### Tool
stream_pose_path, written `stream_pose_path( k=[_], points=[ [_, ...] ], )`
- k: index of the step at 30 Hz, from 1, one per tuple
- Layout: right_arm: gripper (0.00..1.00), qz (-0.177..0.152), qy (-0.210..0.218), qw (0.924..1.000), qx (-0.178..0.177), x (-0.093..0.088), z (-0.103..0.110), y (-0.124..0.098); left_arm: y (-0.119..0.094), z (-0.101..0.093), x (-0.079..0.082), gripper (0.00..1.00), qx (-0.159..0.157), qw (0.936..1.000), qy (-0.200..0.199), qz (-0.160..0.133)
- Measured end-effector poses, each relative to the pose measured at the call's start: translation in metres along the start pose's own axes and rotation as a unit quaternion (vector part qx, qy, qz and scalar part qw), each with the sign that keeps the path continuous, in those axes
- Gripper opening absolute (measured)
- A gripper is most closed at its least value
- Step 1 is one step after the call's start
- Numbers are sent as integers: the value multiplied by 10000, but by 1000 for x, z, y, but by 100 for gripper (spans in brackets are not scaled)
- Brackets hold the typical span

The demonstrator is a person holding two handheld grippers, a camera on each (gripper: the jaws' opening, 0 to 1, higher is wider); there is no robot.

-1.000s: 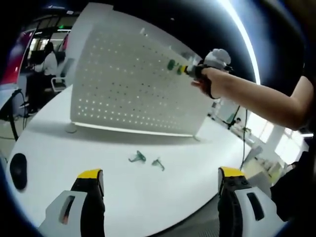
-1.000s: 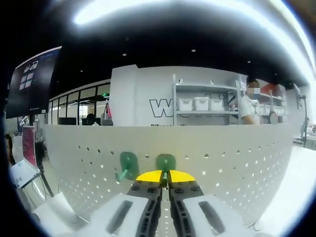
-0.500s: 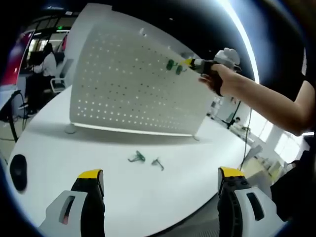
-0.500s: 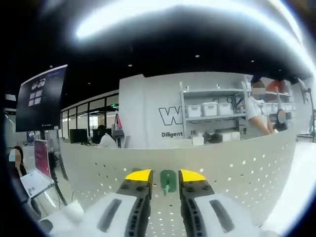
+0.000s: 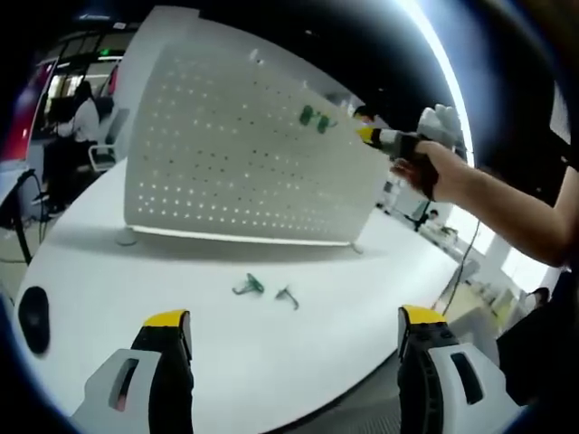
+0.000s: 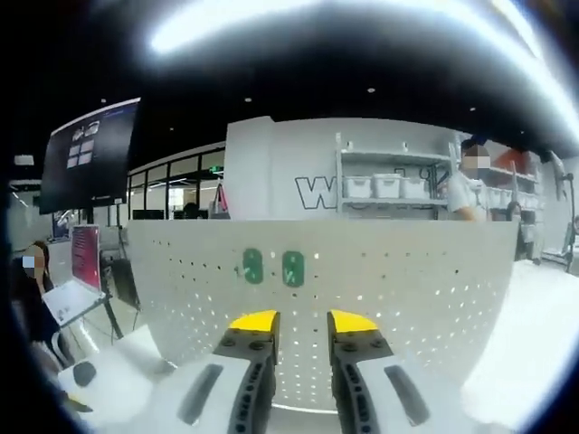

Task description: Insert the hook assembly into the mounting plate slot until the hook locks in place.

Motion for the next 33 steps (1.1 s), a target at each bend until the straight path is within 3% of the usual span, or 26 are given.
stream_pose_path(
  k=[7,14,16,19,33],
  points=[
    [18,304,-274,9987,295,-28,14,-28,0,-1,-1,96,-10,10000,60,47],
    [18,534,-232,9972,478,-48,21,-47,0,-2,-3,94,-21,9999,123,93],
    [18,611,264,9964,521,-56,25,-55,1,-2,-2,94,-7,9998,187,96],
    [18,761,-66,9953,600,-67,32,-64,1,-3,-3,94,-20,9997,212,127],
    [18,1245,-74,9838,1286,-108,75,-108,2,-4,-6,94,-39,9987,417,291]
  ],
)
Point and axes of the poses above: the point that each gripper's makers call its tool centre point, and the gripper's own axes: y roughly forward along the fingers, z roughly to its left, x roughly out of its top, the point moved 8 cm from there along -y, roughly backward along the fingers, and after that the axes turned 13 degrees about -y, right-handed, at the moved point
